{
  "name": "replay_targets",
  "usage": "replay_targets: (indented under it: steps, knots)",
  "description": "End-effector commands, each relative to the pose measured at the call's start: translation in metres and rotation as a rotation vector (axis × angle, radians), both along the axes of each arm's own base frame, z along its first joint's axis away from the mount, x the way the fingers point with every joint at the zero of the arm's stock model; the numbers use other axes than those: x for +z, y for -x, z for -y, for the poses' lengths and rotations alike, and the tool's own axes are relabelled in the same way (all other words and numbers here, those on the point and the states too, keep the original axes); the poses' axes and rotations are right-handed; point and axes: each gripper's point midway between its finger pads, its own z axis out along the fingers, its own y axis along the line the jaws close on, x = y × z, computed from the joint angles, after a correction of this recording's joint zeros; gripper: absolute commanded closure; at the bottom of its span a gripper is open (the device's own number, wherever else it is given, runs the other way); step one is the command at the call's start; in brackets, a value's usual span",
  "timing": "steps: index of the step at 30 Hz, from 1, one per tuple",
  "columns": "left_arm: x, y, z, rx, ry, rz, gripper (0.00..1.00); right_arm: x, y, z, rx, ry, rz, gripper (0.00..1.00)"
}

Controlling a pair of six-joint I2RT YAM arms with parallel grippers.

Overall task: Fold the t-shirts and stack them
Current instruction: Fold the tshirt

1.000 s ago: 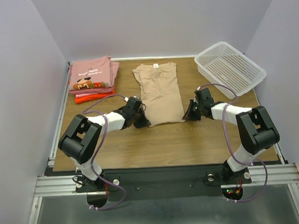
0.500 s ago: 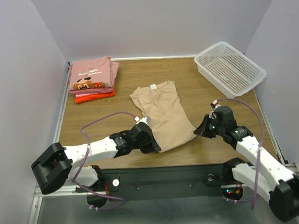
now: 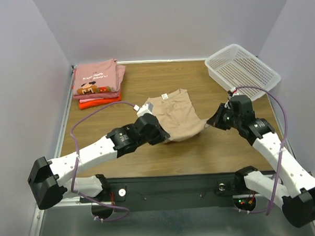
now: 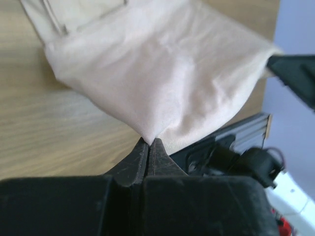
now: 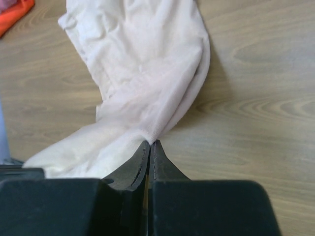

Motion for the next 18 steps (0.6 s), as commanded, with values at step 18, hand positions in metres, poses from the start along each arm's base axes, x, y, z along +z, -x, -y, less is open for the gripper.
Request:
replay_targets:
  steps: [18]
  knots:
    - [0.013,-0.175,-0.064,0.209,-0.141,0.105,1.00,0.065,-0.202,-0.036,-0.046,0.109,0.175,1.00]
